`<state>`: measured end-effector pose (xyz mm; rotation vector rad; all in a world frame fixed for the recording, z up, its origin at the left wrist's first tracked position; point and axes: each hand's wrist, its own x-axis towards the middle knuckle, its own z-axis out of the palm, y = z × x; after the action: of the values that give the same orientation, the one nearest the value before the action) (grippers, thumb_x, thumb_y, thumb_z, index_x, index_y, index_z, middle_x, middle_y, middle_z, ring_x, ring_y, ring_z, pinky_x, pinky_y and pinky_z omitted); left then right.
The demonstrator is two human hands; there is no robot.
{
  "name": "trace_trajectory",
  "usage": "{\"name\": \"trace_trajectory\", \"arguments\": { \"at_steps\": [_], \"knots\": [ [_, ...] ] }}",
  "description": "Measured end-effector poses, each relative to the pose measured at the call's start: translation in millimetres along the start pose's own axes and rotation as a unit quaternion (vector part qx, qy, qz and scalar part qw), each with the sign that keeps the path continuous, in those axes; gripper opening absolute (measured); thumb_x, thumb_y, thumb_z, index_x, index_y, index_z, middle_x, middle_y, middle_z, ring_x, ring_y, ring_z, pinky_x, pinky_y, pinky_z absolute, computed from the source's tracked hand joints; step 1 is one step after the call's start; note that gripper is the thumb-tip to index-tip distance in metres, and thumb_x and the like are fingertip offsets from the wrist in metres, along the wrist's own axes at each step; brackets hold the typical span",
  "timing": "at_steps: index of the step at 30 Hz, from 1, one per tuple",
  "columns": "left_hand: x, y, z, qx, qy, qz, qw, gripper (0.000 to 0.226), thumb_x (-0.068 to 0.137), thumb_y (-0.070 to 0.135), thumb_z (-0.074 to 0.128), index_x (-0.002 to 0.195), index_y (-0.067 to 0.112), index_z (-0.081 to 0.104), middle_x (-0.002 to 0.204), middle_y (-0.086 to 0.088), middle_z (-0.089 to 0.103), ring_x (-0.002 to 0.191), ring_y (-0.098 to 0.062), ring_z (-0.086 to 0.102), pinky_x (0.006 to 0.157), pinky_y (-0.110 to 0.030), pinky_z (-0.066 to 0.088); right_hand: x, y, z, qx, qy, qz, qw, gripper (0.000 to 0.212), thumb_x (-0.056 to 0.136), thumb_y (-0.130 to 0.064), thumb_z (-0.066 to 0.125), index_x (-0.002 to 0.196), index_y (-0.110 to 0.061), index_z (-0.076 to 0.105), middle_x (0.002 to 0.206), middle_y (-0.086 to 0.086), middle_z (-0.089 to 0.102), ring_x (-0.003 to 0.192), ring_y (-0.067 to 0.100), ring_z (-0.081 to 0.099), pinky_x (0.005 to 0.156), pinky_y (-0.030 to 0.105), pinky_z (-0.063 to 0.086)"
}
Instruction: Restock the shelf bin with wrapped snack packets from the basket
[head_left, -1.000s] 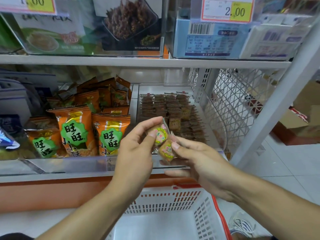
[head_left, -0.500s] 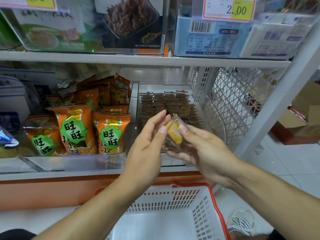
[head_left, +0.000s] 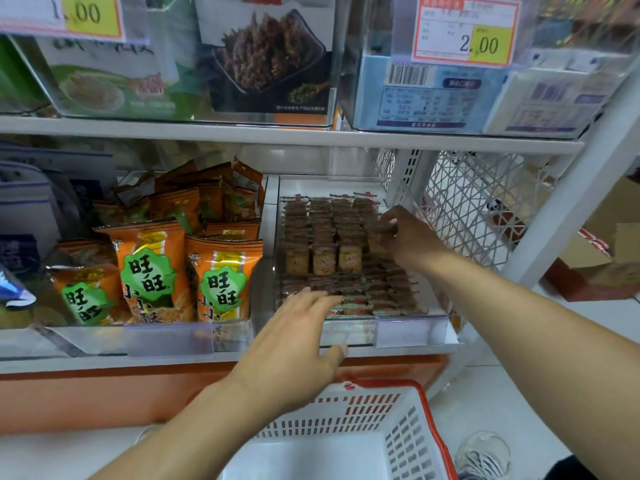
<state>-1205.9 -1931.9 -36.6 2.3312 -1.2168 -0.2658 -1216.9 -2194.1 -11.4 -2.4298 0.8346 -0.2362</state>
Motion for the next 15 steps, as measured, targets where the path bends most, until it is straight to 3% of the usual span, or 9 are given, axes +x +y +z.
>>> {"name": "trace_trajectory", "arguments": {
  "at_steps": [2,5,9,13,15],
  "knots": [
    [0.0,-0.6,1.1,0.000,-0.005,0.001,1.000,0.076,0.094,0.050,0.064,0.158,0.043,0.022,0.165,0.020,0.023,0.154,-0.002,0.009,0.113,-0.022,0.007,2.9,3.8,5.3,0.059,0.006,0.016,0.998,0.021,0.099,-0.013,0.060,0.115,-0.025,0.054,0.108,-0.002,0.065,0.090,0.016,0.064,0.062,0.021,0.045],
    [0.2,-4.5,3.6,0.001,0.001,0.006,1.000,0.077,0.094,0.050,0.064,0.157,0.044,0.021,0.164,0.021,0.022,0.154,-0.001,0.008,0.113,-0.022,0.005,2.4,5.9,16.1,0.093,0.039,0.025,0.995,0.029,0.098,-0.006,0.058,0.125,-0.018,0.059,0.121,0.004,0.066,0.110,0.023,0.062,0.081,0.030,0.052],
    [-1.3,-5.6,3.9,-0.015,0.016,0.012,1.000,0.075,0.094,0.050,0.064,0.156,0.046,0.023,0.163,0.023,0.023,0.152,0.001,0.010,0.112,-0.021,0.006,-3.6,-2.7,26.2,0.063,0.048,0.008,0.997,0.039,0.097,-0.001,0.049,0.131,-0.017,0.055,0.128,0.007,0.063,0.115,0.026,0.060,0.085,0.027,0.046],
    [-6.0,-3.9,-5.8,-0.055,0.072,0.013,0.996,0.063,0.095,0.045,0.066,0.150,0.047,0.037,0.154,0.028,0.038,0.140,0.007,0.032,0.113,-0.016,0.020,-12.8,-10.1,19.0,0.023,0.025,0.017,0.999,0.055,0.095,0.003,0.050,0.146,-0.019,0.045,0.141,0.011,0.055,0.124,0.028,0.056,0.087,0.027,0.047],
    [-15.4,-1.4,-22.6,-0.097,0.121,0.000,0.988,0.051,0.093,0.039,0.070,0.139,0.047,0.050,0.139,0.032,0.053,0.128,0.011,0.044,0.116,-0.024,0.037,-23.5,-17.4,5.7,0.021,0.039,-0.005,0.999,0.055,0.095,-0.001,0.055,0.144,-0.026,0.049,0.141,0.008,0.056,0.107,0.017,0.064,0.071,0.020,0.049]
  ]
}}
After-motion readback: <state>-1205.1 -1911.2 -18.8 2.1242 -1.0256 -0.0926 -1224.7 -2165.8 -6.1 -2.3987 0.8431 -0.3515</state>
